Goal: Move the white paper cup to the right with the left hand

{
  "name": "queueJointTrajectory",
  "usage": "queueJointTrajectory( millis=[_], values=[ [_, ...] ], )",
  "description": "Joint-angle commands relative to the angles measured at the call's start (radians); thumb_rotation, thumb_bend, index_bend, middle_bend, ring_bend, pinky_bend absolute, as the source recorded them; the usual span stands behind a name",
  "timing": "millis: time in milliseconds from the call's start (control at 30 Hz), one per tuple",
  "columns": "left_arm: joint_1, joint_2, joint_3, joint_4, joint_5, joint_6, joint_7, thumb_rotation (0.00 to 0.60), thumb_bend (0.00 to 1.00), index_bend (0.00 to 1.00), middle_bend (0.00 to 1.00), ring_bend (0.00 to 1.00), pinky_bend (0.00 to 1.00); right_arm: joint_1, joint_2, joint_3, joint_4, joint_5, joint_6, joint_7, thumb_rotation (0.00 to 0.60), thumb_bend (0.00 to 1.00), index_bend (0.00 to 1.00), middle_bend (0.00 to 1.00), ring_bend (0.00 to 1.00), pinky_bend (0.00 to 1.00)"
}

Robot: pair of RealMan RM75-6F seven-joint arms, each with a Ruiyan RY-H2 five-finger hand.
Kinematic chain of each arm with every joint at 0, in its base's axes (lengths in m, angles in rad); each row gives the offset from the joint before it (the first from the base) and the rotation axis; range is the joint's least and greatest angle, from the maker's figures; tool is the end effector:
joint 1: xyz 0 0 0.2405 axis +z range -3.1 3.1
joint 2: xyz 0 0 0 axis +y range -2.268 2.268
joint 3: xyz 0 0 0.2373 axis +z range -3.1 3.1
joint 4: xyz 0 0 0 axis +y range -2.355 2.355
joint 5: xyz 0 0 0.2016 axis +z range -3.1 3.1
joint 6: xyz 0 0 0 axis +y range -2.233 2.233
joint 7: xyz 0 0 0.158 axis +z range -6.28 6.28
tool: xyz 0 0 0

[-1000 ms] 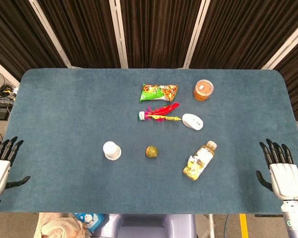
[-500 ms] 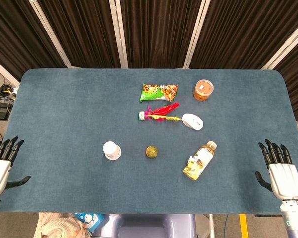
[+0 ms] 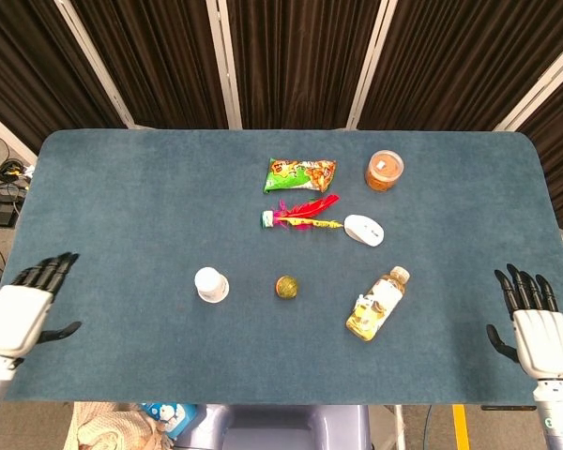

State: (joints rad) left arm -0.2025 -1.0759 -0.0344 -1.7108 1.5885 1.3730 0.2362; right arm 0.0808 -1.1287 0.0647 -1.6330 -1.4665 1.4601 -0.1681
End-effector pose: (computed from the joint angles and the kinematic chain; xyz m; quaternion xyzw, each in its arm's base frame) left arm -0.2460 0.2166 0.1389 -0.7004 -0.2995 -0.3497 0.5454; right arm -0.2917 -0.1942 0.1542 0.6119 -0.3587 0.3387 0.6182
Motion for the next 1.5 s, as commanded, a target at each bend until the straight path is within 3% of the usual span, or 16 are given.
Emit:
queueJointTrajectory(
  millis=[33,300,667,1133,1500],
  values=[
    [-0.069,0.003,-0.032,-0.075,-0.029,-0.093,0.055,0.6,0.11,0.08,0.22,0.22,0.37,0.002,0.0,0.001,-0.001,0.006,-0.006,0.002,0.6,0.35,0.0,0.0,0.0,0.03],
    [-0.232,-0.081,-0.12,-0.152,-0.181,-0.274,0.268,0.6,0.12,0.13,0.23,0.22,0.37,0.006,0.003,0.007,-0.001,0.028,-0.022,0.015,0.6,0.35,0.0,0.0,0.0,0.03],
    [-0.398,-0.21,-0.146,-0.145,-0.444,-0.416,0.493,0.6,0.14,0.17,0.24,0.22,0.37,0.008,0.007,0.016,0.003,0.06,-0.038,0.037,0.6,0.35,0.0,0.0,0.0,0.03],
    [-0.504,-0.296,-0.111,-0.124,-0.593,-0.387,0.617,0.6,0.21,0.19,0.25,0.22,0.37,0.001,0.014,0.018,-0.004,0.07,-0.036,0.061,0.6,0.35,0.0,0.0,0.0,0.03],
    [-0.534,-0.341,-0.086,-0.062,-0.62,-0.371,0.587,0.6,0.24,0.24,0.3,0.23,0.37,0.002,0.013,0.019,-0.007,0.074,-0.039,0.063,0.6,0.35,0.0,0.0,0.0,0.03]
  ],
)
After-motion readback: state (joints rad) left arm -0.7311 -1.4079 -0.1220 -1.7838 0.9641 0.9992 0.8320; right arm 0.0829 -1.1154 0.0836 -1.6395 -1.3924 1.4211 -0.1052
